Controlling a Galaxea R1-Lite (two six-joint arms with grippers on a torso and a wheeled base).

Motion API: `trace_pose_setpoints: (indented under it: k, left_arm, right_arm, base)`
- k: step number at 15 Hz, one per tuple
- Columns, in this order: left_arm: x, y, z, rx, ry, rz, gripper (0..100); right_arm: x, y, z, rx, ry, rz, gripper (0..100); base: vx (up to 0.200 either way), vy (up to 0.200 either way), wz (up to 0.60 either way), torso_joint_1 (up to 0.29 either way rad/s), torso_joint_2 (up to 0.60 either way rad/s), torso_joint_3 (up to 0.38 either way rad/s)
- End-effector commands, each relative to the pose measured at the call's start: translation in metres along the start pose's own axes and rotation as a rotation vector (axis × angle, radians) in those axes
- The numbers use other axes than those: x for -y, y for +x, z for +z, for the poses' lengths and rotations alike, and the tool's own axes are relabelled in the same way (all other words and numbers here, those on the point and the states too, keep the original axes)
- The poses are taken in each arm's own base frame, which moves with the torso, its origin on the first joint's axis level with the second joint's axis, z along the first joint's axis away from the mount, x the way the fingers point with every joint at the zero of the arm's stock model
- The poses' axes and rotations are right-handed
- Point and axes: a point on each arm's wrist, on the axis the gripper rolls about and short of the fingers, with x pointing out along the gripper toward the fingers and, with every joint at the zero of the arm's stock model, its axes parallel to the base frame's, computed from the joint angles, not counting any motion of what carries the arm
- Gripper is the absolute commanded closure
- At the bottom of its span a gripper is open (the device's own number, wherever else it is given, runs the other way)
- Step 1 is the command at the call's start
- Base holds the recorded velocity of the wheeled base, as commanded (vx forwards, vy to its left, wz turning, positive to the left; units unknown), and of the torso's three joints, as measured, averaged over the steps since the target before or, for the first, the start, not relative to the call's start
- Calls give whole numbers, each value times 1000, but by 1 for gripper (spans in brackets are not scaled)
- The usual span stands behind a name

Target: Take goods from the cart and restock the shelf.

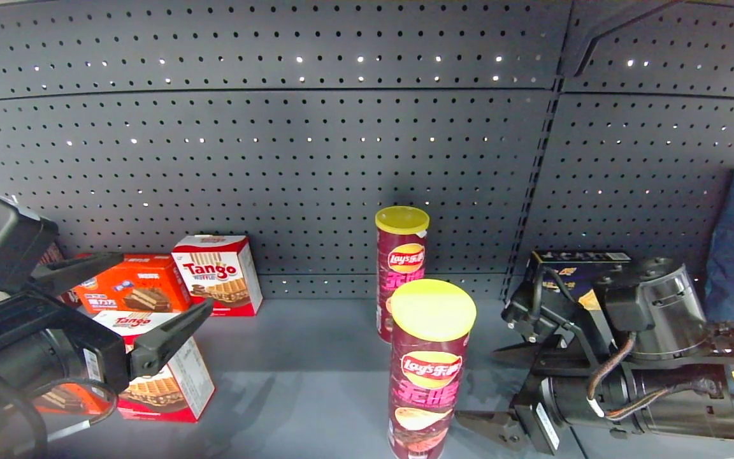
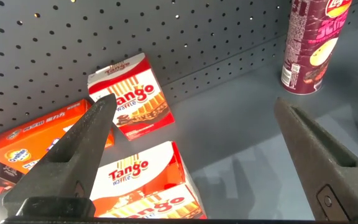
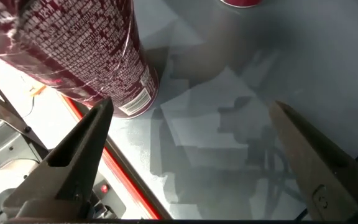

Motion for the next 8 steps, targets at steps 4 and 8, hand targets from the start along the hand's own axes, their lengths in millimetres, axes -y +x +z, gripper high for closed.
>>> trace_pose_setpoints:
  k: [4, 8]
  left_arm:
    - [0, 0, 0, 1, 0, 1, 0]
    - [0, 0, 0, -1, 0, 0, 0]
  right_arm:
    - [1, 5, 4, 3, 0, 0, 0]
    - [1, 6, 6, 4, -1, 3, 0]
  base:
    - [0, 0, 0, 0, 0, 0]
    - [0, 0, 0, 0, 0, 0]
